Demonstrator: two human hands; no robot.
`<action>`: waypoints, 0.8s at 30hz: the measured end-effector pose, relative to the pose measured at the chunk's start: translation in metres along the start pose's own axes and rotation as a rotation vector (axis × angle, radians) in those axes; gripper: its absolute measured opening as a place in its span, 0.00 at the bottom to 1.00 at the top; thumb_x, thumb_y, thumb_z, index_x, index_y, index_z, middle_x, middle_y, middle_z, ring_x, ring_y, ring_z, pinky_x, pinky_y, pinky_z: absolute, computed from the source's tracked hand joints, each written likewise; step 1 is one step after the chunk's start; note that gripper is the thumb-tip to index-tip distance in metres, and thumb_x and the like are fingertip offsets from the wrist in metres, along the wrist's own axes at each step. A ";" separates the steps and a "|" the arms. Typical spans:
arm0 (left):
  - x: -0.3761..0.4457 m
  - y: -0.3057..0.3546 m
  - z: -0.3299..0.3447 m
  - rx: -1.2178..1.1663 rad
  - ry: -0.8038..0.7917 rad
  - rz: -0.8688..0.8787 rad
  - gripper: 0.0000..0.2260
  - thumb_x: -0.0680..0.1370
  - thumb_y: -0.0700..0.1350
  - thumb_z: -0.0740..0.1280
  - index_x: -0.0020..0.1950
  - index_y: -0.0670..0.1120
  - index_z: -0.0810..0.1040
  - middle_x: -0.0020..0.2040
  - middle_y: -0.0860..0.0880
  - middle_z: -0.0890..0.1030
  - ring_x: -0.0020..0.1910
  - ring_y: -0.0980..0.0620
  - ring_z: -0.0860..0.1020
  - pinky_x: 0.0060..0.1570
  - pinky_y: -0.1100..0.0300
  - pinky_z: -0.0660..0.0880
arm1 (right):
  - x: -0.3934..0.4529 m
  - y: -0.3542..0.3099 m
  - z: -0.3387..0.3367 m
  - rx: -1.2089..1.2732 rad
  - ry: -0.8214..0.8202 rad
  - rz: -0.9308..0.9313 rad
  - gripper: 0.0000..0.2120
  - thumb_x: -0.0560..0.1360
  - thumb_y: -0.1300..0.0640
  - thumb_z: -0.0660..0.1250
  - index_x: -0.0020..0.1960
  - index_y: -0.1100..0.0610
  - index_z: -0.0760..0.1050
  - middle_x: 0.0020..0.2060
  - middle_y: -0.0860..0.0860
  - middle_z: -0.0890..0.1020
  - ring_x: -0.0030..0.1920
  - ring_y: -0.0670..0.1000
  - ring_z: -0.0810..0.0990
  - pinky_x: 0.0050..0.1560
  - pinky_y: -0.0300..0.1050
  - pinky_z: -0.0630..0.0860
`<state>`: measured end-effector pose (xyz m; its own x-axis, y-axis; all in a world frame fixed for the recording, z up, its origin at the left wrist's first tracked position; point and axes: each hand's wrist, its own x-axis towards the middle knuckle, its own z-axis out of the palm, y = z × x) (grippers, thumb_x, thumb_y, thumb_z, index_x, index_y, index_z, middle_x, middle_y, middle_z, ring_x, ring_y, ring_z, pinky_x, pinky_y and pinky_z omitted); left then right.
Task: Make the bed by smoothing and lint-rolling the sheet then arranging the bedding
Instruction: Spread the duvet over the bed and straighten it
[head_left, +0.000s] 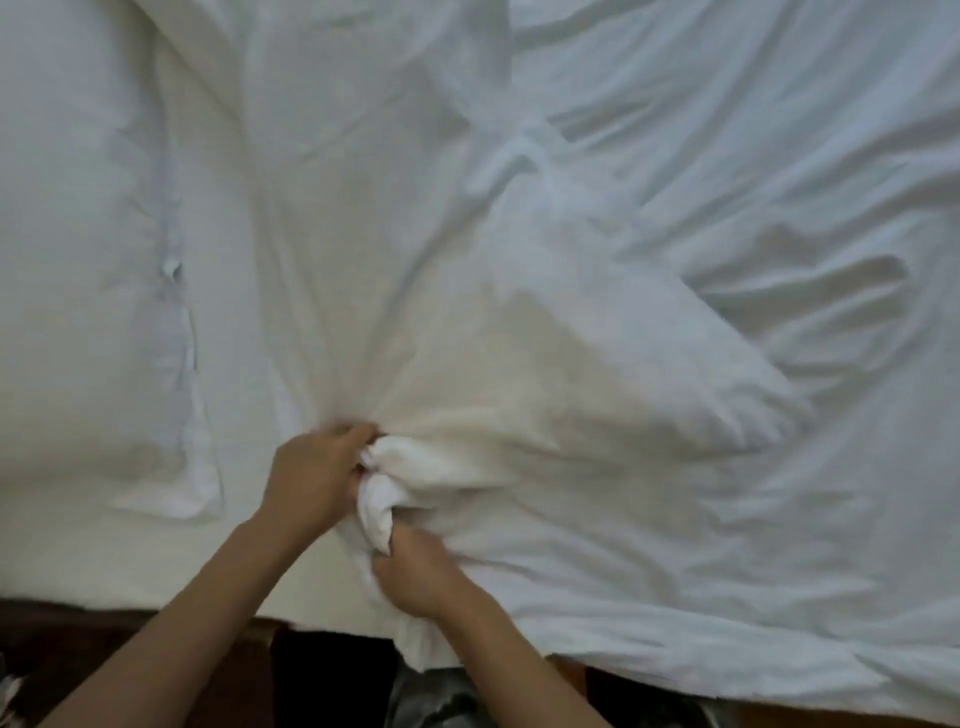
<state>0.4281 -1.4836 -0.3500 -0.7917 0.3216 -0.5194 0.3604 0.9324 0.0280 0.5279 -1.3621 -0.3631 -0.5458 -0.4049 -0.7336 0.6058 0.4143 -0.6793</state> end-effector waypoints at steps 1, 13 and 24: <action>-0.021 -0.019 0.010 -0.005 -0.034 -0.043 0.15 0.63 0.47 0.67 0.50 0.53 0.78 0.42 0.49 0.83 0.28 0.43 0.80 0.26 0.59 0.72 | 0.000 -0.002 0.023 -0.075 -0.052 -0.025 0.22 0.78 0.62 0.60 0.71 0.62 0.65 0.65 0.63 0.73 0.63 0.63 0.73 0.61 0.51 0.69; -0.049 -0.047 0.027 -0.280 0.056 -0.170 0.20 0.66 0.36 0.66 0.58 0.43 0.75 0.52 0.45 0.74 0.48 0.44 0.74 0.41 0.56 0.67 | -0.028 0.017 -0.088 -0.458 1.256 -0.310 0.27 0.75 0.48 0.67 0.68 0.62 0.70 0.61 0.61 0.76 0.61 0.59 0.73 0.64 0.49 0.67; 0.038 0.005 -0.067 -0.505 0.431 -0.133 0.37 0.74 0.64 0.59 0.77 0.46 0.58 0.76 0.39 0.60 0.74 0.40 0.60 0.69 0.45 0.64 | 0.032 -0.050 -0.088 -0.308 0.643 0.086 0.37 0.72 0.45 0.69 0.75 0.56 0.59 0.56 0.62 0.80 0.56 0.65 0.78 0.50 0.50 0.71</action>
<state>0.3665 -1.4560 -0.3129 -0.9771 0.1380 -0.1620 0.0543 0.8978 0.4371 0.4292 -1.3240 -0.3546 -0.7940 0.1604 -0.5863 0.5226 0.6729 -0.5235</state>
